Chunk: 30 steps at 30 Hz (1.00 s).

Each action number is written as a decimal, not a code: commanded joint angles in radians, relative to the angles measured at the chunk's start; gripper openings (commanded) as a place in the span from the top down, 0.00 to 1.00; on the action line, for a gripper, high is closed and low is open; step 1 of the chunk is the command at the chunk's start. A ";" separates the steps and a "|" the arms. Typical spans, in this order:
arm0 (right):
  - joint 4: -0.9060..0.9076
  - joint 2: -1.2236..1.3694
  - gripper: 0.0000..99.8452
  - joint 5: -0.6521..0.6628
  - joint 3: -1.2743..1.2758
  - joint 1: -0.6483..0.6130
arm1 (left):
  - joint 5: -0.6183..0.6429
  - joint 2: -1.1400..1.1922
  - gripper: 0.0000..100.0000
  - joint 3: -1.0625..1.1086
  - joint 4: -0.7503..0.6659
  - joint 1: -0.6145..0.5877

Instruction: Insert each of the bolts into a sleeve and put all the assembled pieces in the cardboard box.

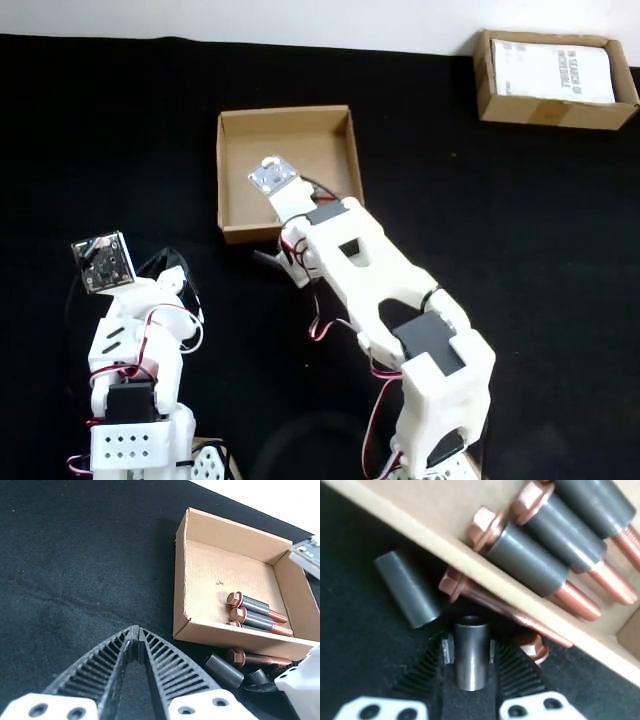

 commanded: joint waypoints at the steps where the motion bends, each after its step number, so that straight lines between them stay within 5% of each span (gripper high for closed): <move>1: 0.128 -0.068 0.99 0.002 -0.088 0.036 | 0.005 0.002 0.97 0.021 -0.021 -0.015; 10: 0.498 -0.367 0.99 -0.002 -0.361 0.053 | 0.005 0.010 0.97 0.021 -0.046 -0.012; 16: 0.710 -0.616 0.99 -0.140 -0.375 0.094 | 0.011 0.160 0.97 0.022 -0.150 -0.001; 24: 0.852 -0.974 0.99 -0.307 -0.338 0.286 | 0.012 0.407 0.97 0.022 -0.276 0.107; 30: 0.846 -1.287 0.99 -0.410 0.025 0.541 | 0.009 0.424 0.97 -0.054 -0.180 0.107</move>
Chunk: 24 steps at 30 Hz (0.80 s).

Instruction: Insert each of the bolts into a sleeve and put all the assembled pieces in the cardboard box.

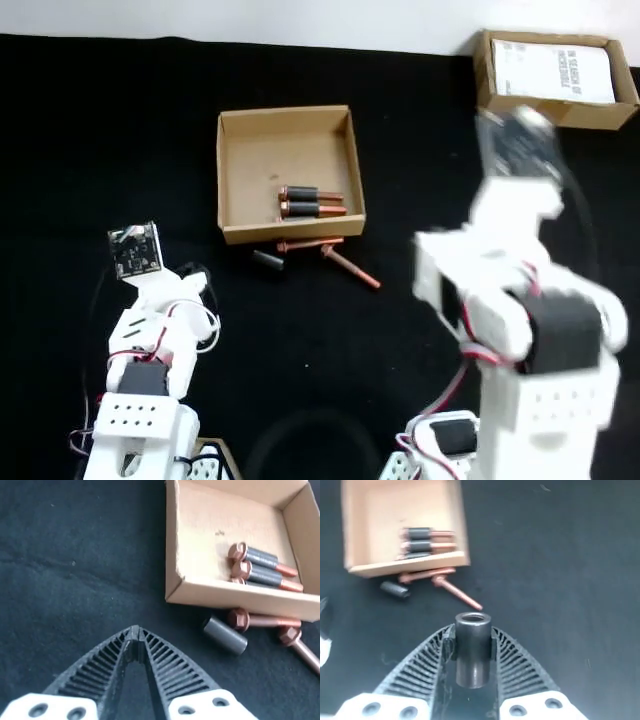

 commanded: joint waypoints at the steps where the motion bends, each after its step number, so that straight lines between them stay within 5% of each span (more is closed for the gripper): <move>1: -0.019 -0.199 0.99 -0.032 0.249 0.160 | 0.002 0.013 0.97 -0.108 0.132 0.013; 6: -0.194 -0.466 0.99 0.002 0.608 0.372 | -0.043 0.016 0.97 -0.476 0.508 0.065; 12: -0.433 -0.746 0.99 0.132 0.957 0.547 | -0.066 0.016 0.97 -0.760 0.766 0.237; 18: -0.587 -0.941 0.99 0.190 1.219 0.657 | 0.107 0.074 0.97 -0.782 0.818 0.437; 24: -0.673 -1.017 0.99 0.222 1.342 0.737 | 0.203 0.487 0.97 -0.952 0.818 0.472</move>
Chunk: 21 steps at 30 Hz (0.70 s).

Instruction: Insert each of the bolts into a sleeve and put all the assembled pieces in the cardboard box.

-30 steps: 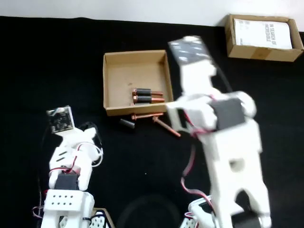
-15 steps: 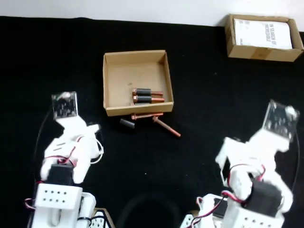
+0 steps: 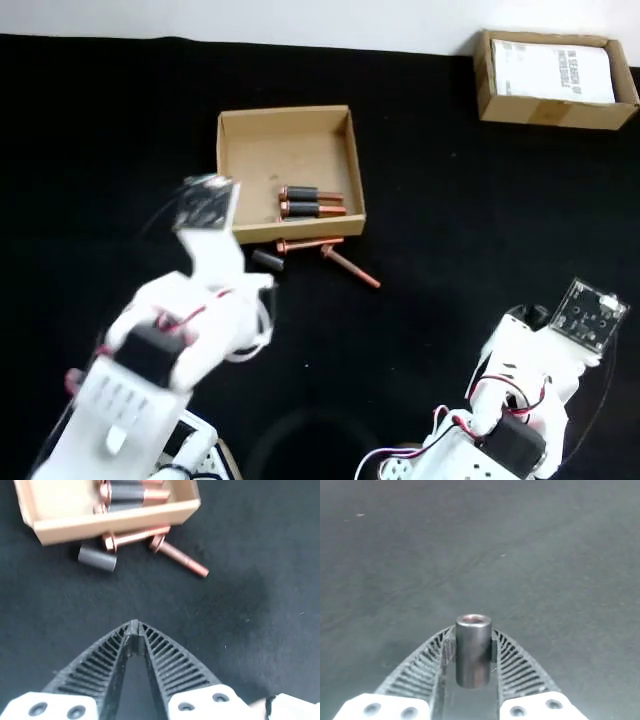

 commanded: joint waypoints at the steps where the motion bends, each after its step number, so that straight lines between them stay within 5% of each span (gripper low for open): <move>1: -0.050 -0.022 0.99 0.011 0.044 0.048 | 0.055 0.285 0.97 -0.183 0.011 0.010; 9: -0.056 -0.022 0.99 0.006 0.111 0.091 | 0.261 0.921 0.96 -0.679 0.230 0.030; 15: -0.056 -0.022 0.99 0.006 0.133 0.101 | 0.324 1.296 0.80 -1.050 0.374 0.056; 21: -0.056 -0.022 0.99 0.006 0.133 0.102 | 0.333 1.544 0.84 -1.349 0.436 0.077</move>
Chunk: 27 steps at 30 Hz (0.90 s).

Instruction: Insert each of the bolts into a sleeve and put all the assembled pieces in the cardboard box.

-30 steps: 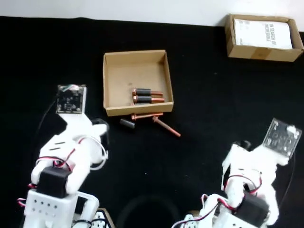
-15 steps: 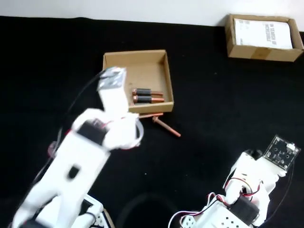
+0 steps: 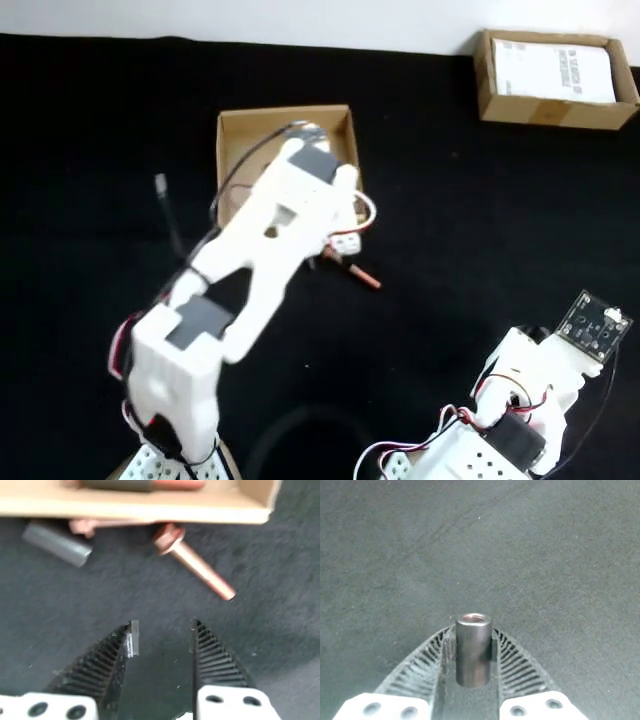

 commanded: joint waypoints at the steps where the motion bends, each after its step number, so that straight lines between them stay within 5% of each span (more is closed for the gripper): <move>1: -0.021 -0.015 0.99 0.002 -0.004 0.018 | 0.006 0.101 0.85 -0.180 0.021 0.013; 27: -0.015 -0.015 0.99 0.006 -0.004 0.051 | 0.005 0.443 0.85 -0.407 0.018 -0.030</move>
